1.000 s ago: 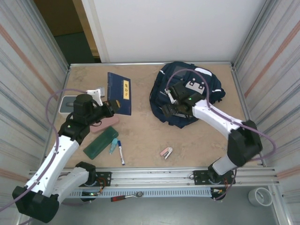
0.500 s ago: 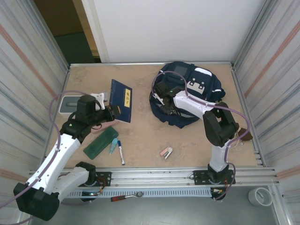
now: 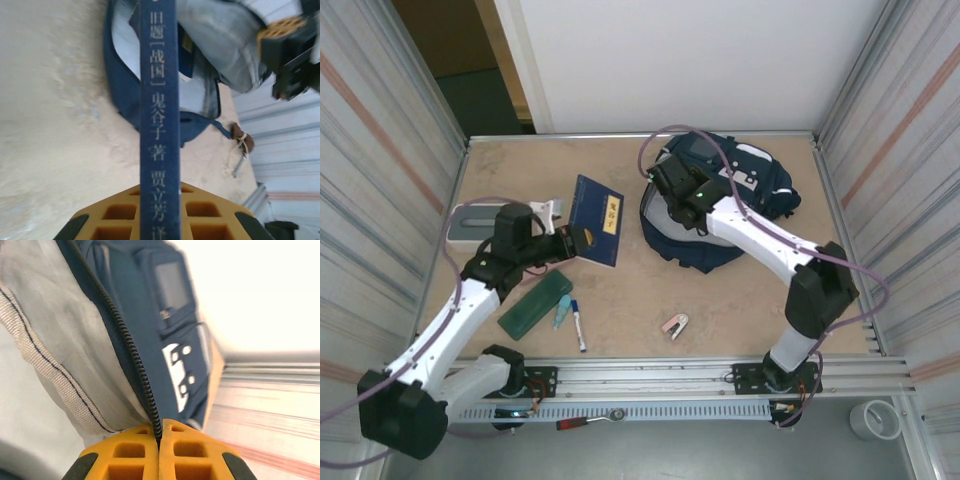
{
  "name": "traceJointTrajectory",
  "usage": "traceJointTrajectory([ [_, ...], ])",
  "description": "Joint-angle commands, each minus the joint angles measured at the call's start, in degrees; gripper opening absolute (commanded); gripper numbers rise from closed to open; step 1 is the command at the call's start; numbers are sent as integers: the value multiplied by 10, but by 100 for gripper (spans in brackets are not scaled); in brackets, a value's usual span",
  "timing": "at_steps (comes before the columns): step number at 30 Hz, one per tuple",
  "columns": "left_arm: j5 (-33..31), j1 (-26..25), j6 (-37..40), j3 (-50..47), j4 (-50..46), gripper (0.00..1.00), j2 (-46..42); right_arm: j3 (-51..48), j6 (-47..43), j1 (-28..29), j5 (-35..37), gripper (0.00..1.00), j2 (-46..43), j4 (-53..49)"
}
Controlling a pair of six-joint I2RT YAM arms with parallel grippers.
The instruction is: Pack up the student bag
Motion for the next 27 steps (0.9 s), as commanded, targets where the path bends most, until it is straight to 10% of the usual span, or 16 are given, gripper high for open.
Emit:
traceJointTrajectory([
  [1,67,-50,-55,30,105,0,55,40,-28,-11,16,0,-41,73],
  [16,94,-139,-325,338,373,0,555,51,16,-56,-61,0,-46,75],
  [27,102,-139,-327,752,236,16,862,24,64,-64,-131,0,-69,66],
])
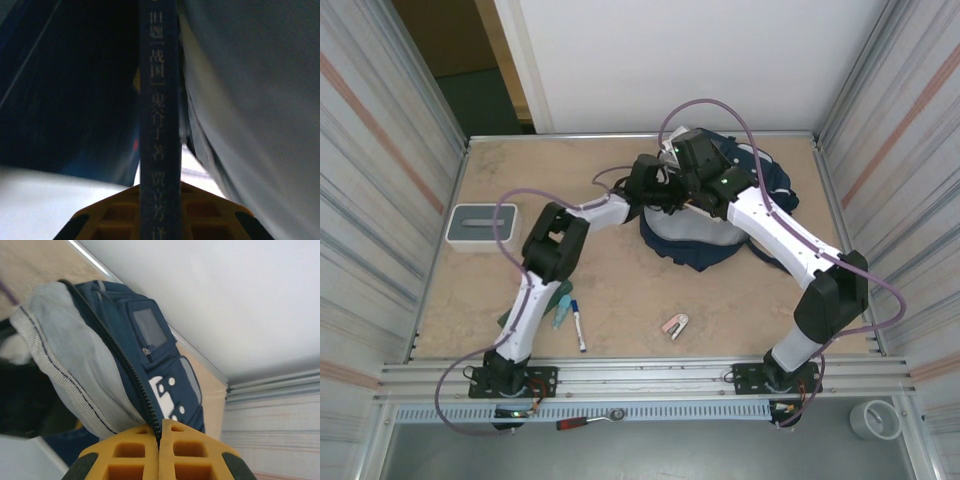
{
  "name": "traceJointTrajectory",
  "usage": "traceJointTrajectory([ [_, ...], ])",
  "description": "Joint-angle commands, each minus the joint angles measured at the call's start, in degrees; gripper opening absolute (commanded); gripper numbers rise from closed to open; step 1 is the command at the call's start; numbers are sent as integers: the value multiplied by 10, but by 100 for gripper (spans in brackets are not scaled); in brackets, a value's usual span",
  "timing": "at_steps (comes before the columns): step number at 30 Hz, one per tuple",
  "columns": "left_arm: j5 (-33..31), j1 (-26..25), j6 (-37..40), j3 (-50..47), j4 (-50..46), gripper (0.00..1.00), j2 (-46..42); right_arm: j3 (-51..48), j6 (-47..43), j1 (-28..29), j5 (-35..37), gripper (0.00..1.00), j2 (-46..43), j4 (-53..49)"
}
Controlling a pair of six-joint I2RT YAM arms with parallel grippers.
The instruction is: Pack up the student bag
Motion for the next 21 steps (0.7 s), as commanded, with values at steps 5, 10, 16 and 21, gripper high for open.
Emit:
traceJointTrajectory([
  [5,27,26,39,38,-22,46,-1,-59,108,-29,-95,0,-82,11],
  [10,43,57,95,-171,19,65,-160,-141,214,-57,-216,24,-137,-5],
  [16,-4,81,247,-371,-108,72,-377,-249,349,-121,-422,56,-212,-11],
  [21,-224,74,365,-414,-258,78,-477,-283,445,-299,-518,78,-196,-9],
])
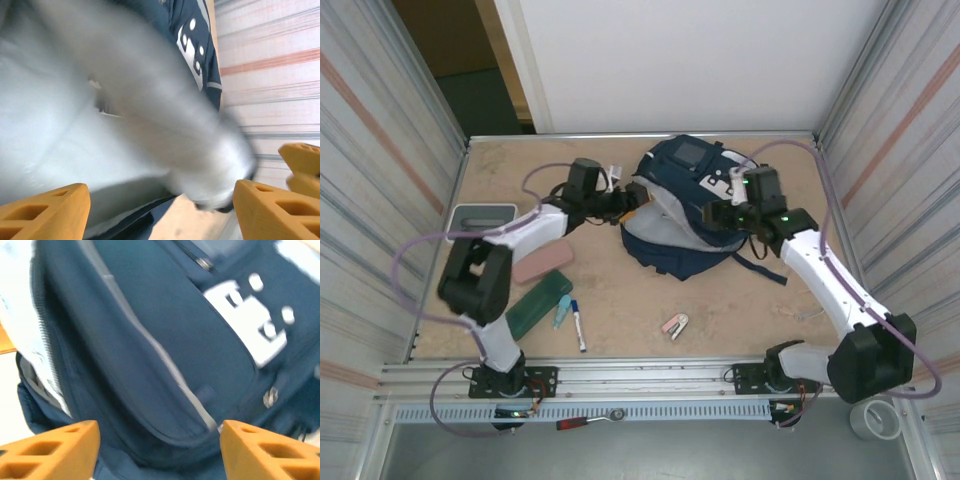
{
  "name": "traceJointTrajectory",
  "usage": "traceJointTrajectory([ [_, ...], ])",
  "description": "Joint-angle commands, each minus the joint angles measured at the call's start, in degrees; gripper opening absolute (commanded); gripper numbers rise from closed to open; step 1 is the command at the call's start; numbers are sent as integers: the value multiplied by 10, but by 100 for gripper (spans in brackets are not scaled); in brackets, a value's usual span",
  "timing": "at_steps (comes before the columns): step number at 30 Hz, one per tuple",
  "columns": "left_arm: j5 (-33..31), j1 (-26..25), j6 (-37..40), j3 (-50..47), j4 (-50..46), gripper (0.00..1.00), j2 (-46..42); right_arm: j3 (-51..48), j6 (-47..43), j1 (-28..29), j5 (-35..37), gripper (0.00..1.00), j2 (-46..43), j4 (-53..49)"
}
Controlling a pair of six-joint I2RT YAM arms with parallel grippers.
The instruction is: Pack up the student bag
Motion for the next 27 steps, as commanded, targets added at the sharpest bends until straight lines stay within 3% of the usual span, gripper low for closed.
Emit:
traceJointTrajectory([
  [1,-156,-10,113,-6,-105,79,-30,3,109,-102,-112,86,40,0],
  [4,-183,-16,119,10,-111,80,-15,12,145,-132,-114,89,105,31],
  [7,-198,-20,120,12,-88,81,5,19,170,-141,-69,89,164,64],
  [12,-108,-20,123,82,-95,81,110,54,201,-143,-65,86,267,87],
  [15,-55,-28,112,98,-85,75,158,86,205,-129,-82,82,317,97],
  [21,25,-111,104,96,-24,69,170,304,168,-45,-165,77,461,50],
  [25,57,-183,120,162,-46,69,189,511,135,-14,-138,80,555,-47],
  [27,34,-211,144,187,-98,70,186,580,124,-16,-98,81,578,-96],
])
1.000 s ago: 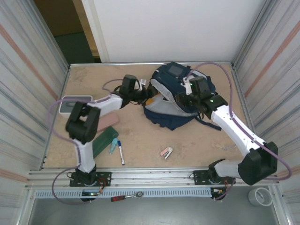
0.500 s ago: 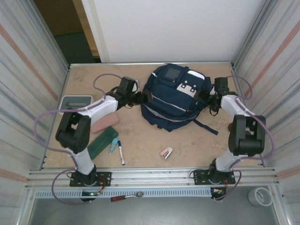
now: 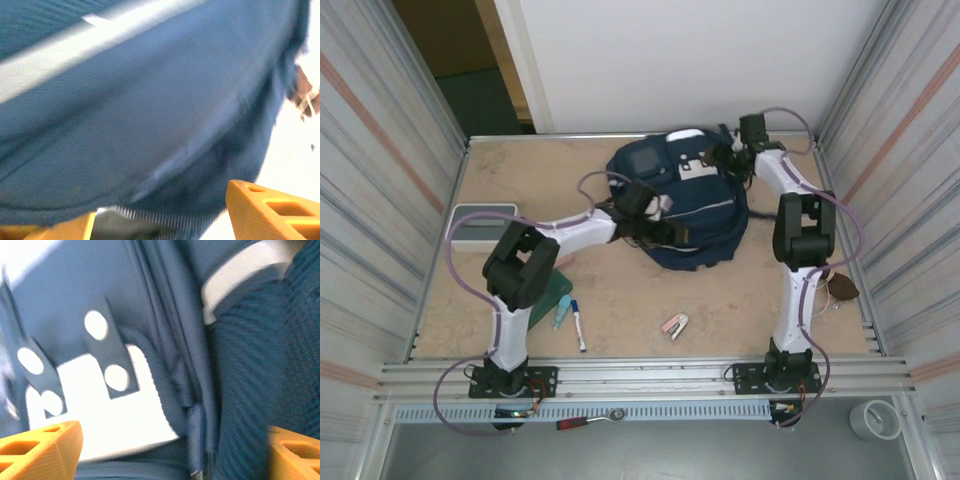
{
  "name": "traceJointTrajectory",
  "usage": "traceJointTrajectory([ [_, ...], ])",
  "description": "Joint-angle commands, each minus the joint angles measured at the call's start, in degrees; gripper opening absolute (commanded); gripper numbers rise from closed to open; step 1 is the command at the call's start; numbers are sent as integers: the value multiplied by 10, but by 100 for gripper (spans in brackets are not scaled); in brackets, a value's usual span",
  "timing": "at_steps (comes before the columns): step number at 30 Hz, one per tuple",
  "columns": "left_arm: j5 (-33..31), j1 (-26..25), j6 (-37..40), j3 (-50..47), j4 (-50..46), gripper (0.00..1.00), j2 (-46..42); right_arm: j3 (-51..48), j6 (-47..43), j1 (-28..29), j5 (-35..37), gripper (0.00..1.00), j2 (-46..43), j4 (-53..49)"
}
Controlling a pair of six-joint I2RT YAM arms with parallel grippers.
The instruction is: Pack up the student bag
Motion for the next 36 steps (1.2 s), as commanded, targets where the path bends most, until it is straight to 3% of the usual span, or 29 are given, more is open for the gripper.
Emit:
traceJointTrajectory([
  [1,42,-62,54,57,-31,72,-10,101,-28,31,3,83,19,-127],
  [5,-15,-66,132,30,-111,75,-79,102,-49,5,66,90,-24,-157],
  [8,-129,-60,216,-28,-149,80,-170,22,-70,0,104,91,-106,-146],
  [12,-227,1,317,-133,-121,82,-285,-230,-50,21,35,92,-269,-43],
  [15,-291,47,450,-190,-85,77,-331,-411,-11,39,0,91,-381,16],
  [19,-261,58,738,-291,19,75,-353,-569,19,56,3,89,-485,33],
  [22,-233,66,847,-306,53,75,-315,-638,34,73,2,87,-540,43],
  [26,-267,71,898,-239,22,74,-219,-694,56,87,-64,84,-536,105],
  [29,-274,72,923,-213,18,69,-164,-691,56,82,-72,79,-494,126],
  [32,-292,72,926,-198,16,60,-121,-673,49,71,-60,76,-458,141],
  [36,-309,72,901,-200,20,38,-96,-615,22,47,-40,74,-406,139],
])
